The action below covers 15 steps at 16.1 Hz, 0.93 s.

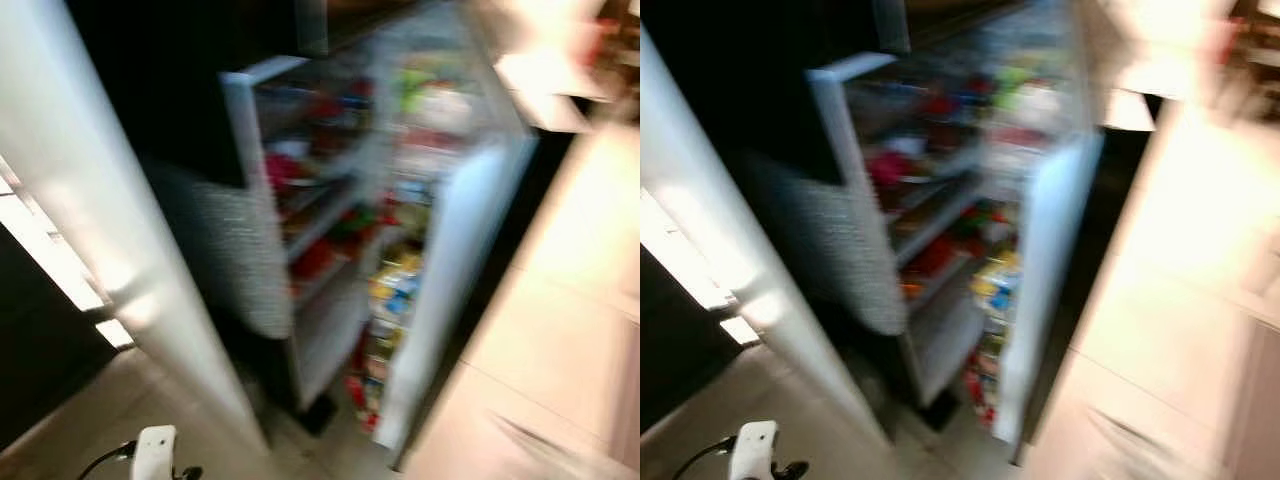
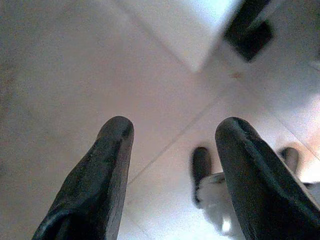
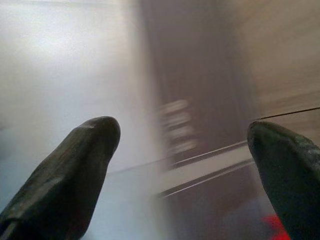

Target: Restocking fridge

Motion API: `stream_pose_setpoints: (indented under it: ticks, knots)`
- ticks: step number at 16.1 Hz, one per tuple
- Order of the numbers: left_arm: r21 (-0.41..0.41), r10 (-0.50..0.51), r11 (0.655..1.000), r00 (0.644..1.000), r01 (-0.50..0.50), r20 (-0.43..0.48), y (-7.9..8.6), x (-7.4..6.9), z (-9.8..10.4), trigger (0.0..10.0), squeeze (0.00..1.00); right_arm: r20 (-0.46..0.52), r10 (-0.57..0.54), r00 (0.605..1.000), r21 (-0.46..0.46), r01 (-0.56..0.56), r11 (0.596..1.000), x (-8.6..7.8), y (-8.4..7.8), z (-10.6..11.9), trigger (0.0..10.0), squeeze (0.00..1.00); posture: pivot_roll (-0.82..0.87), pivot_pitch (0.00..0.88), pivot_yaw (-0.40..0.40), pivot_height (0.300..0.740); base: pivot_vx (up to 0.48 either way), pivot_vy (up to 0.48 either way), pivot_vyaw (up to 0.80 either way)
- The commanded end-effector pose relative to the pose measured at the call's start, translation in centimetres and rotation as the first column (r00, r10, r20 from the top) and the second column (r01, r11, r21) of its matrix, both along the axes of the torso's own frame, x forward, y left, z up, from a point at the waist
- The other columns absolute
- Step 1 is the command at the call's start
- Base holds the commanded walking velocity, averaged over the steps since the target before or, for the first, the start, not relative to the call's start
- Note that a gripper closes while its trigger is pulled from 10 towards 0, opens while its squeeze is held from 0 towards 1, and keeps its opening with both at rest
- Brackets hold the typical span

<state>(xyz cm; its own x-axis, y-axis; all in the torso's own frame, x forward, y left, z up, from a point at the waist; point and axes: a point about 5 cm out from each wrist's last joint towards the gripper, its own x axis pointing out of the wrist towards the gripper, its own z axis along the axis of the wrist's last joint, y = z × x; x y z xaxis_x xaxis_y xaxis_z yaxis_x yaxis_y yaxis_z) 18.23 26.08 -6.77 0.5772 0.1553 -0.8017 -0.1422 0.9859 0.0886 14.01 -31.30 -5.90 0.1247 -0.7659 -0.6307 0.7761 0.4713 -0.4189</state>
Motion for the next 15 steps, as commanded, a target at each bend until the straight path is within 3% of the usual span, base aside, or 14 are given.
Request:
stream_pose_setpoints:
  ticks: [1,4,6,9,10,11,12,13,15]
  knots:
    - [0.013,-0.015,1.000,1.000,0.015,-0.017,0.2,-0.2,0.0,10.0,0.00,0.061,0.031,0.998,-0.031,-0.029,0.999,0.6,-0.7,0.7,10.0,0.00,-0.05,0.000,0.020,0.740,0.000,0.000,0.00]
    - [0.017,-0.020,1.000,1.000,0.021,-0.017,0.3,-0.2,0.0,10.0,0.00,0.104,0.151,0.983,-0.110,-0.139,0.984,2.7,-0.7,1.7,10.0,0.00,-0.05,0.000,0.021,0.740,0.000,0.000,0.00]
    - [0.021,-0.024,0.999,1.000,0.024,-0.015,0.3,-0.1,0.0,10.0,0.00,0.201,0.223,0.954,-0.151,-0.195,0.969,4.7,-1.1,3.1,10.0,0.00,-0.04,0.000,0.023,0.740,0.000,0.000,0.00]
    - [0.027,-0.026,0.999,1.000,0.026,-0.015,0.4,-0.1,0.1,10.0,0.00,0.377,0.384,0.843,-0.195,-0.334,0.922,8.7,-0.6,5.7,10.0,0.00,-0.05,0.000,0.025,0.740,0.000,0.000,0.00]
    - [0.028,-0.027,0.999,1.000,0.027,-0.016,0.4,-0.1,0.1,10.0,0.00,0.532,0.462,0.710,-0.152,-0.456,0.877,11.2,0.8,6.9,10.0,0.00,-0.05,0.000,0.025,0.740,0.000,0.000,0.00]
    - [0.028,-0.026,0.999,1.000,0.027,-0.016,0.4,-0.1,0.1,10.0,0.00,0.616,0.508,0.602,-0.133,-0.557,0.820,12.6,2.0,7.6,10.0,0.00,-0.04,0.000,0.021,0.740,0.000,0.000,0.00]
    - [0.027,-0.025,0.999,1.000,0.026,-0.015,0.4,-0.1,0.1,10.0,0.00,0.693,0.541,0.477,-0.120,-0.663,0.739,13.9,3.2,8.4,10.0,0.00,-0.04,0.000,0.021,0.740,0.000,0.000,0.00]
    - [0.026,-0.024,0.999,1.000,0.025,-0.014,0.4,-0.1,0.1,10.0,0.00,0.705,0.567,0.426,-0.142,-0.698,0.702,14.4,3.2,9.1,10.0,0.00,-0.04,0.000,0.017,0.740,0.000,0.000,0.00]
    - [0.029,-0.029,0.999,0.999,0.029,-0.015,0.3,-0.1,0.1,10.0,0.00,0.722,0.589,0.363,-0.171,-0.731,0.661,15.1,2.8,10.2,10.0,0.00,-0.04,0.000,0.017,0.740,0.000,0.000,0.00]
